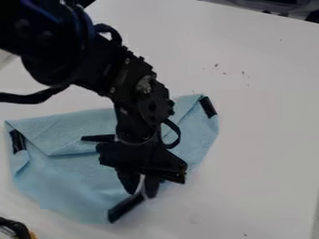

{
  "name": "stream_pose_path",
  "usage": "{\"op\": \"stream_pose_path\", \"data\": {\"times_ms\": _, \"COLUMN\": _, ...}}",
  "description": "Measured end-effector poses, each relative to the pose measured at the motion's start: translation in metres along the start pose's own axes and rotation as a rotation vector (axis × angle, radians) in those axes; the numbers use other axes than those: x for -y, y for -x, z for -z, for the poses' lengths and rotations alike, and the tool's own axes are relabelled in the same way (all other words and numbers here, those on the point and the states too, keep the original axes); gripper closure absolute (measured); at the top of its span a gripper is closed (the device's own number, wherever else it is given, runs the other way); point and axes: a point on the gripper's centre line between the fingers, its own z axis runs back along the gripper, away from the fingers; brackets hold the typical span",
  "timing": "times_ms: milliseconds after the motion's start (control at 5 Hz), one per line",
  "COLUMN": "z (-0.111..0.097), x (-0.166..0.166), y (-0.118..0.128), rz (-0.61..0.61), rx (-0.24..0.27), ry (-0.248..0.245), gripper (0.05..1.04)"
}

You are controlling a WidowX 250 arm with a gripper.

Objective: Unfold the cloth from center to right

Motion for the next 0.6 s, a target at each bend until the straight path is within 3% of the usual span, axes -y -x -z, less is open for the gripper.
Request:
{"op": "stream_pose_path", "data": {"times_ms": 200, "z": 0.0005, "x": 0.0040, "y": 0.0103, "rz": -0.024, "rx": 0.001, "ry": 0.005, "gripper": 0.274}}
{"op": "stream_pose_path", "data": {"times_ms": 400, "z": -0.0017, "x": 0.0079, "y": 0.0153, "rz": -0.035, "rx": 0.007, "ry": -0.001, "gripper": 0.078}}
{"op": "stream_pose_path", "data": {"times_ms": 600, "z": -0.0051, "x": 0.0066, "y": 0.0145, "rz": 0.001, "rx": 0.004, "ry": -0.027, "gripper": 0.077}}
